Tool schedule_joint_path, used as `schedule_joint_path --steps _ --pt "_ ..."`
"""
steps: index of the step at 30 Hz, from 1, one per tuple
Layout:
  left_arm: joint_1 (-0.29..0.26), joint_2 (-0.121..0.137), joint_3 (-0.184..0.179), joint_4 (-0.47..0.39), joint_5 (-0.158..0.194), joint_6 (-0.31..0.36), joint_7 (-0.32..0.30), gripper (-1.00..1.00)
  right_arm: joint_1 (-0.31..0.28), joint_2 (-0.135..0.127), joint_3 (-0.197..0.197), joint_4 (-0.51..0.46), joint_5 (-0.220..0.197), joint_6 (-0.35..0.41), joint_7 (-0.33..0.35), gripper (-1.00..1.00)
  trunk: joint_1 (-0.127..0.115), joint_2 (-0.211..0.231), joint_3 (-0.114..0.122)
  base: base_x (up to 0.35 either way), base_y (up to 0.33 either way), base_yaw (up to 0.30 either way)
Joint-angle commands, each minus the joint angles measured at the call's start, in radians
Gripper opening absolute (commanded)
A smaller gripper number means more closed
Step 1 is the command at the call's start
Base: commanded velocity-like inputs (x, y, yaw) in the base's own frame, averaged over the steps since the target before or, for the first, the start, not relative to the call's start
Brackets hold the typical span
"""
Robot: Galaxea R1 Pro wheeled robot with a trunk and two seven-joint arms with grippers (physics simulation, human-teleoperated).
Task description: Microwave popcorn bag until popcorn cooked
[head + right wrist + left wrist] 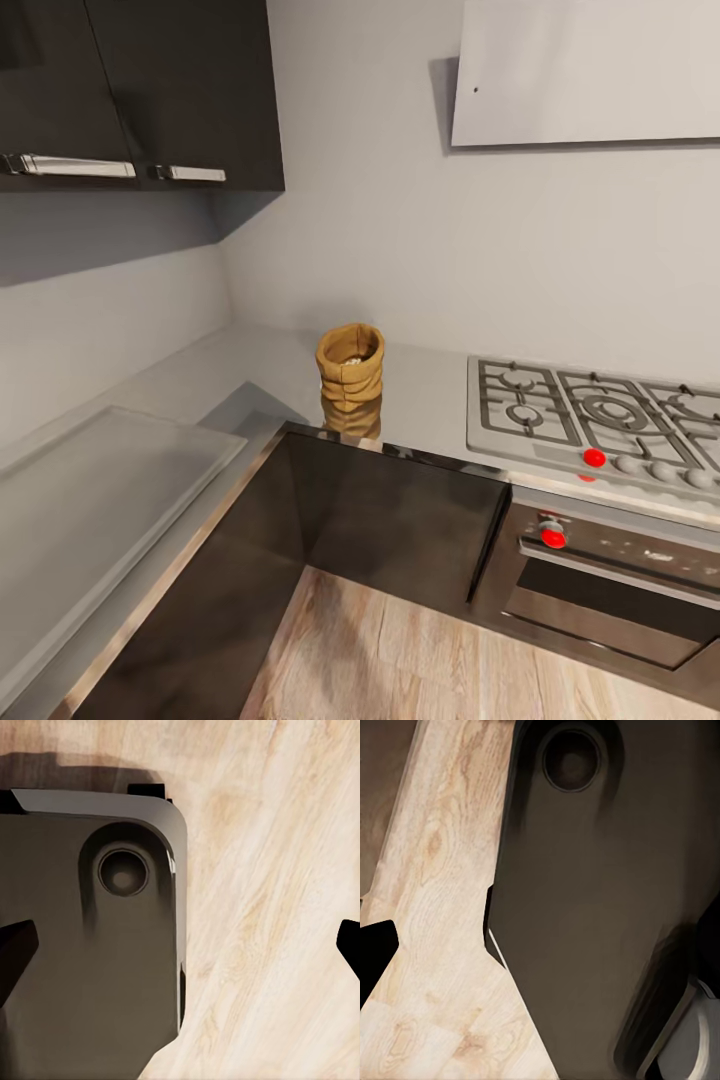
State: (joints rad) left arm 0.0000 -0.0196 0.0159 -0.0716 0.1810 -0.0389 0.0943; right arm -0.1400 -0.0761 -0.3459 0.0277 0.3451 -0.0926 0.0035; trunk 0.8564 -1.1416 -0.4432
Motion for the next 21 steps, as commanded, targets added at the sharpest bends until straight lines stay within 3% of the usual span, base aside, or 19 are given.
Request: schedule_joint_path --steps 1,16,21 --pt "0.000 0.000 0.001 -0.001 0.006 -0.002 0.002 1.00 -0.001 -0.001 -0.008 0.003 0.008 -0.006 0.000 1.00 0.000 -0.001 -0.001 0.000 0.000 0.000" --pt "0.000 -0.001 0.001 0.001 0.006 -0.002 0.001 1.00 -0.001 0.002 -0.010 0.003 0.009 -0.007 0.000 1.00 0.000 -0.001 -0.001 0.000 0.000 0.000" --pt "0.000 0.000 0.001 0.000 0.006 -0.002 0.001 1.00 -0.001 0.015 -0.009 -0.001 0.023 -0.006 0.009 1.00 0.000 -0.001 -0.001 0.000 0.000 0.000"
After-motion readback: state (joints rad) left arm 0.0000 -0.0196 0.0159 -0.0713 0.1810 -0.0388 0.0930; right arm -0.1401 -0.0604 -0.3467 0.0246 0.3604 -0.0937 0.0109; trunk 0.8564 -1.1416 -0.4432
